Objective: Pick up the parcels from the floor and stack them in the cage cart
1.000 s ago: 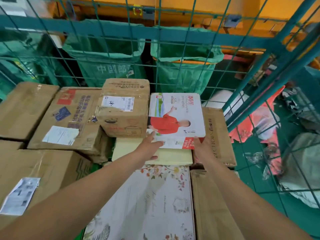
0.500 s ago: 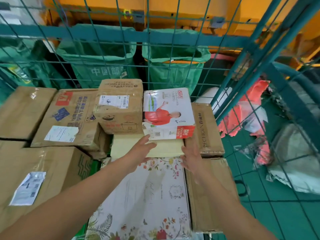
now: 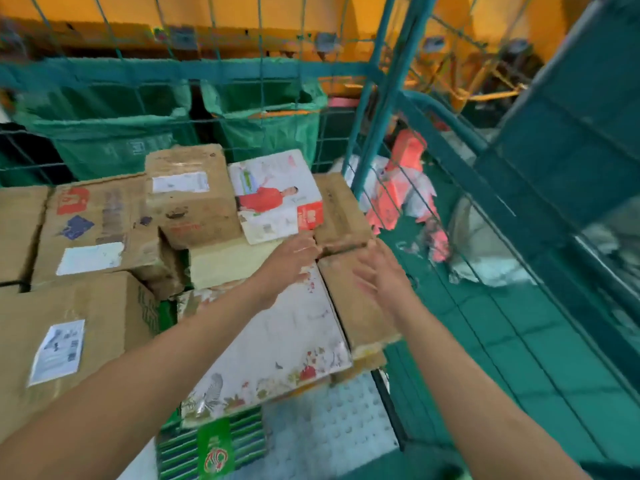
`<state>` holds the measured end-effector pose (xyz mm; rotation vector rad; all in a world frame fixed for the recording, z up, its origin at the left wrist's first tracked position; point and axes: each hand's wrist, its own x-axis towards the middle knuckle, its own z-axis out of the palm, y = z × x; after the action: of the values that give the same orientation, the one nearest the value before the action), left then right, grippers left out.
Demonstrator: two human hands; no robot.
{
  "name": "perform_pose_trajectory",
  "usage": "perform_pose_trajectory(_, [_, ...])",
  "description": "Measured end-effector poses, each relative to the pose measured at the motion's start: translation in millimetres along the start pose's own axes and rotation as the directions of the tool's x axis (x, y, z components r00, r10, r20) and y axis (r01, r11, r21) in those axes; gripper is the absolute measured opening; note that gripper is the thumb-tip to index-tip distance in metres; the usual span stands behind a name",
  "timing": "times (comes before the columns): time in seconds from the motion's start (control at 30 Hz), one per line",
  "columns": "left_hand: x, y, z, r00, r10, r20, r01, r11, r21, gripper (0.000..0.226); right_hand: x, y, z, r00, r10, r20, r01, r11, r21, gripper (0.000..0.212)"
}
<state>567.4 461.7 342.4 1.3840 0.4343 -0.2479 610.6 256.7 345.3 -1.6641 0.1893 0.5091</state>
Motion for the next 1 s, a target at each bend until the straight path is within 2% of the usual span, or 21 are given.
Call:
perform_pose_trajectory(0.1, [-13.2,-14.6,26.9,0.995,-0.006,0.095,0.001,0.998,0.061,0.049,-43.7,15.2,-26.1,0.994,0.051,-0.092,-0.043,0.995,0.086,0.052])
perform_pose_trajectory(0.2, [-35.9,-26.3,59.7,0.980,-0.021,0.198,-0.006,0.990,0.138,0.043,-94.6,32.8,-54.1,0.978,0.106,-0.182,-0.078,0.985,0.154,0.050])
perform_pose_trajectory(0.37, [-84.0,-36.2,130.3,0.939,-0.024,0.344,-0.065,0.967,0.245,0.036,-182.8,71.7,-108.3,0.939,0.124,-0.322,-0.054,0.975,0.216,0.051])
perform_pose_trajectory(0.53, [-129.4,-59.5,197.1,0.872,-0.019,0.489,-0.166,0.928,0.333,0.041,-264.8,117.2,-155.5,0.892,0.154,-0.425,-0.023,0.955,0.297,0.054])
perform_pose_trajectory(0.67, [-183.1,-96.1,258.9,0.801,-0.082,0.593,-0.209,0.890,0.405,0.037,-351.3,173.4,-197.5,0.788,0.242,-0.566,0.026,0.906,0.423,0.050])
perform_pose_trajectory(0.77, [-229.4,-127.7,296.0,0.755,-0.169,0.633,-0.186,0.871,0.454,0.033,-416.6,212.8,-216.3,0.748,0.287,-0.598,0.051,0.874,0.484,0.049])
perform_pose_trajectory(1.0, [-337.2,-193.8,378.5,0.593,-0.296,0.749,-0.276,0.799,0.534,0.034,-566.3,301.1,-239.0,0.582,0.392,-0.712,0.152,0.808,0.569,0.050])
